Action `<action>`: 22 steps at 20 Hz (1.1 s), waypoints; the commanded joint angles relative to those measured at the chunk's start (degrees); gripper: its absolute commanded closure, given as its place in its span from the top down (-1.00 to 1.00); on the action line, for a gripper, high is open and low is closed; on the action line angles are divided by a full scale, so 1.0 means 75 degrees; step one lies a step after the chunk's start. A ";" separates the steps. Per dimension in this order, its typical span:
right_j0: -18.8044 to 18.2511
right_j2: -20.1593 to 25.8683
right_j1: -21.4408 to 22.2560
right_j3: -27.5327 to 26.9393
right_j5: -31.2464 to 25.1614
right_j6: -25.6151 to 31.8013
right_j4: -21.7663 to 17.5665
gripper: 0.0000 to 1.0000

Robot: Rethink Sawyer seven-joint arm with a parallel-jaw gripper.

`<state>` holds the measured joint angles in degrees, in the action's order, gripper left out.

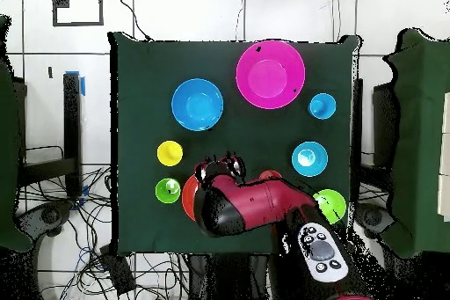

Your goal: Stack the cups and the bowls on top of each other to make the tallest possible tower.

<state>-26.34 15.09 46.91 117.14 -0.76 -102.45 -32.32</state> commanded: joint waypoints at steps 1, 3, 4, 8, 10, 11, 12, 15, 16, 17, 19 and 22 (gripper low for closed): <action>-0.0122 -0.0068 -0.0061 0.0888 0.0582 -0.1147 -0.0127 1.00; -0.0232 0.0055 -0.0110 0.1013 0.0721 -0.1207 -0.0076 1.00; -0.0299 0.0133 -0.0161 0.1065 0.0787 -0.1236 -0.0054 1.00; -0.0263 0.0109 -0.0221 0.1182 0.1014 -0.1316 0.0046 1.00; -0.0123 -0.0061 -0.0256 0.1172 0.1149 -0.1326 0.0074 1.00; -0.0043 -0.0173 -0.0295 0.1147 0.1235 -0.1323 0.0075 1.00; -0.0044 -0.0210 -0.0406 0.1130 0.1380 -0.1327 0.0053 1.00; -0.0245 -0.0094 -0.0761 0.1163 0.1827 -0.1439 0.0029 1.00; -0.0347 -0.0005 -0.0897 0.1163 0.1945 -0.1462 0.0005 1.00; -0.0392 0.0021 -0.0998 0.1139 0.2017 -0.1460 -0.0007 1.00; -0.0405 -0.0004 -0.1134 0.1067 0.2124 -0.1426 -0.0017 1.00; -0.0341 -0.0074 -0.1091 0.0988 0.1916 -0.1280 0.0037 1.00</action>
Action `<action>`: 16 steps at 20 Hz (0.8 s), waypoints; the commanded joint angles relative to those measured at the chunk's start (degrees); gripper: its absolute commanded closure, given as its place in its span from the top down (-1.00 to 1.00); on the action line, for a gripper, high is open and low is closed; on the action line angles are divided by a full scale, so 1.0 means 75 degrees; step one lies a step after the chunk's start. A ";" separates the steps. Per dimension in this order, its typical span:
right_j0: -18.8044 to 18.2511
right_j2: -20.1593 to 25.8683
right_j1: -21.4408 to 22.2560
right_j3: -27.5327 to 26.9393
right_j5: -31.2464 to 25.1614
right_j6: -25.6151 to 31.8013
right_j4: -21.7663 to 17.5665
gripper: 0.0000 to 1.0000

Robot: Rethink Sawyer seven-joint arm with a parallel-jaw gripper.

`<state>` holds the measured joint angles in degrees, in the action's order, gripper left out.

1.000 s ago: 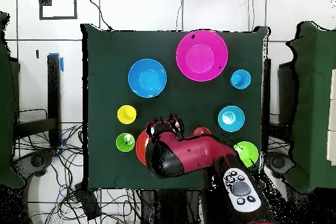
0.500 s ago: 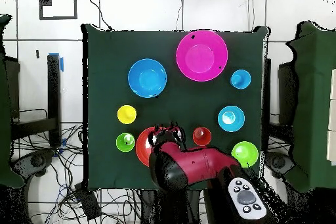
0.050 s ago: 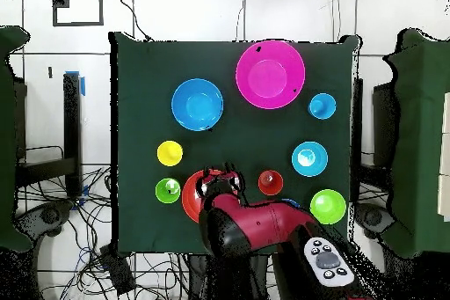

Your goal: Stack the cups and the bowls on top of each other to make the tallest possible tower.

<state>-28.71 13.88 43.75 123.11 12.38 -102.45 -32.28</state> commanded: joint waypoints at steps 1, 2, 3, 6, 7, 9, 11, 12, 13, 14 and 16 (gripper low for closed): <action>0.0038 0.0039 -0.0559 0.0169 -0.0019 -0.1193 0.0074 1.00; 0.0128 -0.0044 -0.0409 0.0144 -0.0222 -0.1110 0.0131 1.00; 0.0217 -0.0127 -0.0260 0.0120 -0.0426 -0.1027 0.0189 1.00; 0.0352 -0.0284 -0.0029 0.0024 -0.0762 -0.0873 0.0253 1.00; 0.0364 -0.0385 -0.0105 -0.0021 -0.0702 -0.0837 0.0201 1.00; 0.0411 -0.0573 -0.0189 -0.0104 -0.0617 -0.0757 0.0110 1.00; 0.0443 -0.0741 -0.0085 -0.0197 -0.0754 -0.0604 0.0024 1.00; 0.0411 -0.0786 -0.0022 -0.0245 -0.0905 -0.0498 -0.0028 1.00; 0.0385 -0.0839 0.0009 -0.0292 -0.0990 -0.0406 -0.0091 1.00; 0.0321 -0.0854 0.0031 -0.0336 -0.1049 -0.0325 -0.0160 1.00; 0.0134 -0.0816 0.0014 -0.0379 -0.1088 -0.0214 -0.0316 1.00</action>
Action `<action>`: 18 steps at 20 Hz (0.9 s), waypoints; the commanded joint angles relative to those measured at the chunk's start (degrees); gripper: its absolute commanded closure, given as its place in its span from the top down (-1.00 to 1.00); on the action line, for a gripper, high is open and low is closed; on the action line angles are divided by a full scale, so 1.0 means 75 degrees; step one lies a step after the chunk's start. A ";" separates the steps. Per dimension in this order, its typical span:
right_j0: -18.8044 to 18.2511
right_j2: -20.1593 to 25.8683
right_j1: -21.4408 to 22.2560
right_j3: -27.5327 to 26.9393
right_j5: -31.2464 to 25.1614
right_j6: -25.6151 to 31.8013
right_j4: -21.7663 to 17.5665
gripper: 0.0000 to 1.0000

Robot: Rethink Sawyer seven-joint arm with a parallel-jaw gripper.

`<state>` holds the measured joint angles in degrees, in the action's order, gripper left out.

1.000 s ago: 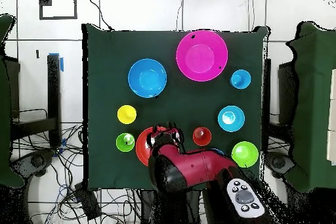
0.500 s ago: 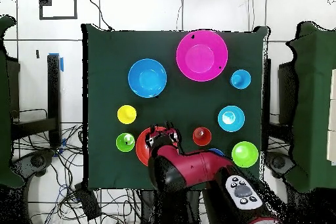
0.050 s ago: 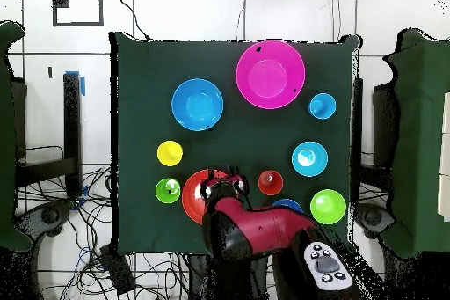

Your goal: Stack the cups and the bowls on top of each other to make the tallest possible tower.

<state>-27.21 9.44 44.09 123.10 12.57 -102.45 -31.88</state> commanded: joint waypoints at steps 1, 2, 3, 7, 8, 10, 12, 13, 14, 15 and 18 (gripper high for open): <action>-0.0164 -0.0190 -0.0034 -0.0393 -0.1130 -0.0165 -0.0441 1.00; -0.0262 -0.0155 -0.0036 -0.0407 -0.1146 -0.0117 -0.0513 1.00; -0.0360 -0.0121 -0.0039 -0.0422 -0.1162 -0.0068 -0.0586 1.00; -0.0550 -0.0122 -0.0081 -0.0534 -0.1125 0.0029 -0.0810 1.00; -0.0516 -0.0199 -0.0114 -0.0597 -0.1065 0.0026 -0.0855 1.00; -0.0326 -0.0483 -0.0354 -0.0795 -0.0756 -0.0055 -0.0929 1.00; -0.0141 -0.0720 -0.0688 -0.1026 -0.0439 -0.0130 -0.0959 1.00; -0.0031 -0.0852 -0.0834 -0.1133 -0.0292 -0.0161 -0.0952 1.00; 0.0078 -0.0985 -0.0980 -0.1239 -0.0144 -0.0192 -0.0945 1.00; 0.0181 -0.1103 -0.1062 -0.1304 -0.0016 -0.0215 -0.0929 1.00; 0.0301 -0.1250 -0.1309 -0.1526 0.0210 -0.0256 -0.0950 1.00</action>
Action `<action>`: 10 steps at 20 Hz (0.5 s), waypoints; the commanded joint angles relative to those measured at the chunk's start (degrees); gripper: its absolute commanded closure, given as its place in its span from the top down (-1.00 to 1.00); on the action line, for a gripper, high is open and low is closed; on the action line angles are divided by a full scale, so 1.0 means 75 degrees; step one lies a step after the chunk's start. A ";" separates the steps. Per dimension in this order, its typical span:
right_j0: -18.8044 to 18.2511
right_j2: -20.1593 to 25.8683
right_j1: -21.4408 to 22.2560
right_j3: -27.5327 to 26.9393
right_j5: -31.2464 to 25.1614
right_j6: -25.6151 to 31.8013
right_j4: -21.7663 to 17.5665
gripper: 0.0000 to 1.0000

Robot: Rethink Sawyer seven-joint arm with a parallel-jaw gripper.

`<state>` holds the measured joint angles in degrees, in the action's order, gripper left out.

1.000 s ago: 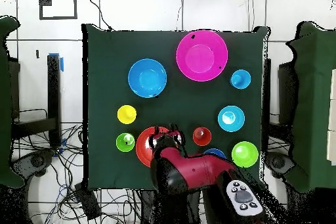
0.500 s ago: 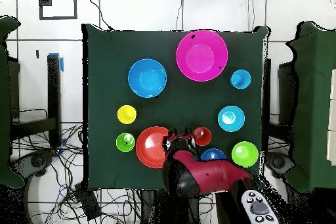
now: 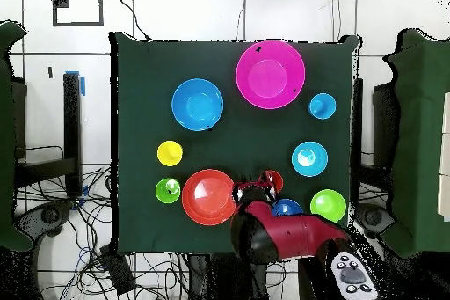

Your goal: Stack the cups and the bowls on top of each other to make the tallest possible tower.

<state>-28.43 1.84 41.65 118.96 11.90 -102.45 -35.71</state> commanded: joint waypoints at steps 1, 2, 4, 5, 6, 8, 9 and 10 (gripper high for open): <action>0.0501 -0.0290 -0.1078 -0.1051 0.0377 -0.0270 -0.0446 1.00; 0.0531 -0.0325 -0.1135 -0.1113 0.0413 -0.0276 -0.0456 1.00; 0.0612 -0.0419 -0.1220 -0.1225 0.0480 -0.0291 -0.0466 1.00; 0.0637 -0.0442 -0.1233 -0.1246 0.0482 -0.0301 -0.0466 1.00; 0.0662 -0.0464 -0.1246 -0.1266 0.0484 -0.0312 -0.0466 1.00; 0.0715 -0.0494 -0.1254 -0.1262 0.0508 -0.0364 -0.0446 1.00; 0.0740 -0.0503 -0.1260 -0.1261 0.0517 -0.0392 -0.0434 1.00; 0.0780 -0.0520 -0.1252 -0.1257 0.0507 -0.0419 -0.0411 1.00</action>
<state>-24.96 -2.81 35.81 114.79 13.17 -102.45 -36.02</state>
